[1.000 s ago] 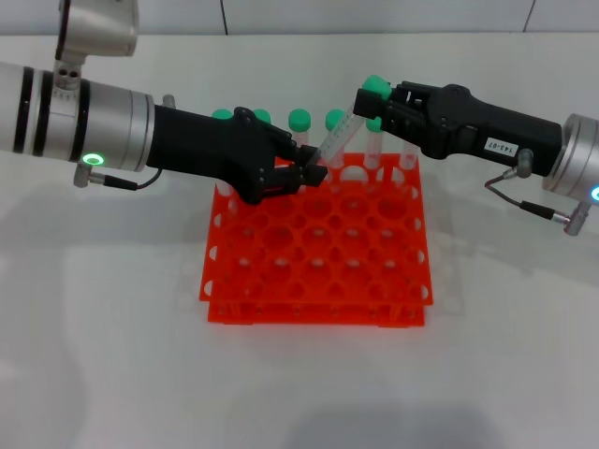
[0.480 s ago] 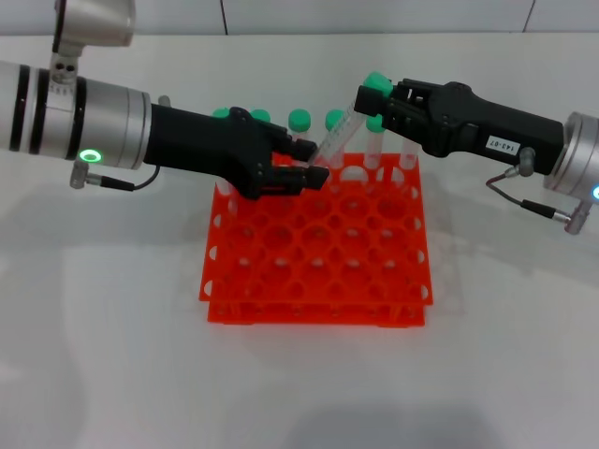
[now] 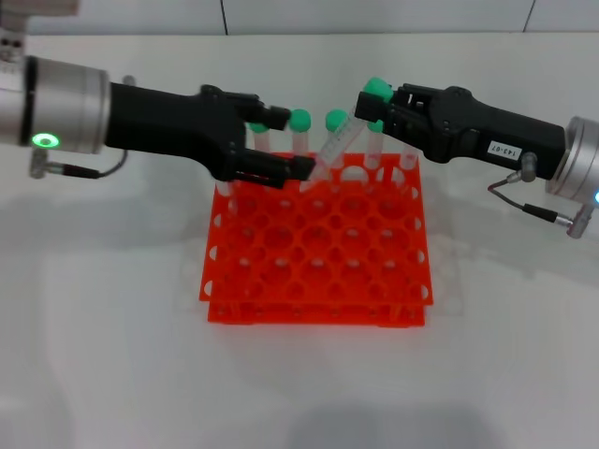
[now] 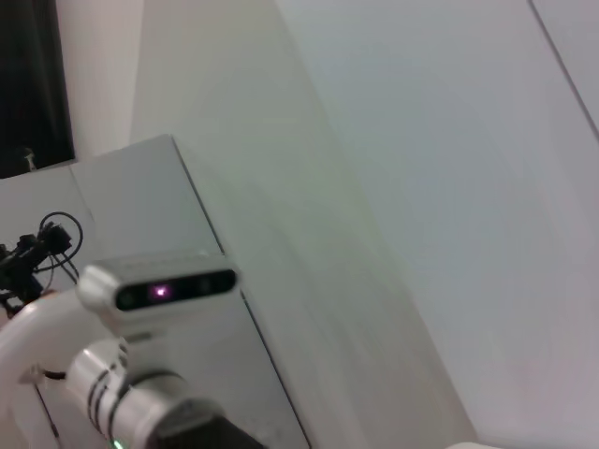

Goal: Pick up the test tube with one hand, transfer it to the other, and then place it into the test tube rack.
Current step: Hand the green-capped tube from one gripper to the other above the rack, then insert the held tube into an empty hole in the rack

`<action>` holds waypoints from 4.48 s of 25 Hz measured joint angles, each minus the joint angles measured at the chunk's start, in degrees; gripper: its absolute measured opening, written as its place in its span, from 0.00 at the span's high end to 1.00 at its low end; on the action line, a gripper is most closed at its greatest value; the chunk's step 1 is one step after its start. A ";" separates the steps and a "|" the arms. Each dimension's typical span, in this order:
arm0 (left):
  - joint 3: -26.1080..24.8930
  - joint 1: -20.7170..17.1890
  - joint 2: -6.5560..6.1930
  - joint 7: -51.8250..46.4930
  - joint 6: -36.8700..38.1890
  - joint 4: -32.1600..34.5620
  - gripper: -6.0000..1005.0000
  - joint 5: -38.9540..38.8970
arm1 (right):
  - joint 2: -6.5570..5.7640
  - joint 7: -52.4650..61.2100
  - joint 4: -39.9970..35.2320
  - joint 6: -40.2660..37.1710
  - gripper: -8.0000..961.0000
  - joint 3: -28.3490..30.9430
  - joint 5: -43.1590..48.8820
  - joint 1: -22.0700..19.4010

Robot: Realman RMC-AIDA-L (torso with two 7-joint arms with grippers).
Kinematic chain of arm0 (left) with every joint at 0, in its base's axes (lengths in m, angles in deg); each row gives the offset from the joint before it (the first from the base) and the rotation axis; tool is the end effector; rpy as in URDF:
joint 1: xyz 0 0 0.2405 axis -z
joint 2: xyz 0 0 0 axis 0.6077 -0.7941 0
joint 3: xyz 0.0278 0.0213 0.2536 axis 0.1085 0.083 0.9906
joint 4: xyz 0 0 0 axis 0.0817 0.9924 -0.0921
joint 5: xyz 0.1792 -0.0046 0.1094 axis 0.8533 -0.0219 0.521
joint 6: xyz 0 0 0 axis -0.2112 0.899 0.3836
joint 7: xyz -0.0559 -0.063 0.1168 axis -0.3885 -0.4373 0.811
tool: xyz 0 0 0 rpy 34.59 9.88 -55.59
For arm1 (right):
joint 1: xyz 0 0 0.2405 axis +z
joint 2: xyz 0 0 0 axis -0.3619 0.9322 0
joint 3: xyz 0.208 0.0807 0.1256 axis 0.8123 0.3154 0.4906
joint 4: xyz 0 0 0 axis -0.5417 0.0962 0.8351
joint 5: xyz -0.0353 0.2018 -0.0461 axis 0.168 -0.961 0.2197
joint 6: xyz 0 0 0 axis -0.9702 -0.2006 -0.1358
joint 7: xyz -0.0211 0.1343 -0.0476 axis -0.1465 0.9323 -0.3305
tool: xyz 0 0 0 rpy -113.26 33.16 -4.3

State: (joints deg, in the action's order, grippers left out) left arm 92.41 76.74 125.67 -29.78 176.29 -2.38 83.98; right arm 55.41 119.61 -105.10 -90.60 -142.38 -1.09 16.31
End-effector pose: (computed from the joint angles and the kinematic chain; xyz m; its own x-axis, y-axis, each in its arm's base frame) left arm -0.1819 0.3703 0.0155 0.8945 0.2823 0.3467 0.3248 -0.9432 -0.0700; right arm 0.1940 0.3577 -0.0261 0.5275 -0.3122 -0.7901 -0.4815 -0.8761 0.0247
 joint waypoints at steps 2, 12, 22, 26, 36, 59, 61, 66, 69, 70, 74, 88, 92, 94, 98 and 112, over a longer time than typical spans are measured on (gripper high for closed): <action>-0.01 -2.55 0.58 -1.74 1.07 5.45 0.28 -0.70 | -0.18 -0.06 -0.30 -0.27 0.72 -0.01 0.12 0.00; -0.09 -19.12 1.22 -2.82 2.47 21.79 0.11 -11.81 | -0.81 0.72 -6.17 -0.17 0.71 -0.53 3.14 -1.55; -3.58 -32.69 1.55 11.05 1.95 16.41 0.11 -21.32 | -0.96 5.51 -14.59 1.48 0.71 -0.68 10.94 0.86; -9.23 -35.33 1.49 21.95 2.64 6.19 0.11 -24.97 | -1.12 6.32 -15.21 1.77 0.71 -0.60 12.36 2.42; -16.23 -35.65 1.10 29.68 2.47 -3.03 0.11 -22.42 | -0.68 6.50 -15.43 7.09 0.70 -4.92 13.62 7.54; -16.70 -33.31 -0.22 22.93 1.82 -2.92 0.11 -14.74 | -0.63 7.23 -15.61 17.71 0.69 -14.33 16.63 15.38; -16.70 -33.13 -0.23 22.92 1.81 -2.94 0.11 -14.61 | -0.73 8.20 -15.65 17.77 0.69 -14.18 17.96 16.17; -16.70 -32.81 -0.23 22.91 1.28 -2.98 0.11 -14.43 | -0.79 10.27 -15.72 18.54 0.69 -14.00 21.13 17.87; -16.70 -32.68 -0.23 22.91 1.15 -2.98 0.11 -14.41 | -0.75 10.85 -15.65 19.46 0.68 -14.05 21.66 18.44; -16.70 -32.59 -0.23 22.91 1.14 -2.98 0.11 -14.40 | -0.75 10.88 -15.51 19.69 0.68 -14.06 21.67 18.56; -16.70 -32.21 -0.21 22.90 0.97 -2.98 0.11 -14.40 | -0.79 11.06 -15.24 20.16 0.68 -14.00 21.68 18.73; -16.70 -30.65 -0.23 22.91 0.27 -3.09 0.11 -13.98 | -0.51 13.20 -14.87 20.48 0.67 -14.15 21.68 18.55; -16.70 -30.42 -0.23 22.91 -0.09 -3.15 0.11 -13.96 | -0.45 13.61 -14.72 20.72 0.67 -14.27 21.67 18.55; -16.68 -30.35 -0.23 22.93 -0.38 -3.15 0.11 -13.91 | -0.40 13.72 -14.42 20.79 0.67 -14.30 21.67 18.55; -16.64 -30.24 -0.23 23.13 -0.53 -3.15 0.11 -13.88 | -0.36 13.81 -14.16 20.82 0.67 -14.33 21.67 18.55; -16.43 -29.87 0.12 23.23 -0.96 -3.15 0.11 -13.48 | -0.22 13.78 -12.63 21.28 0.66 -14.52 21.67 18.47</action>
State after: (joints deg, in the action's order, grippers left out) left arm 75.98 46.87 125.79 -6.54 175.33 -5.53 70.50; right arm 55.19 133.39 -117.73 -69.32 -156.90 20.58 34.78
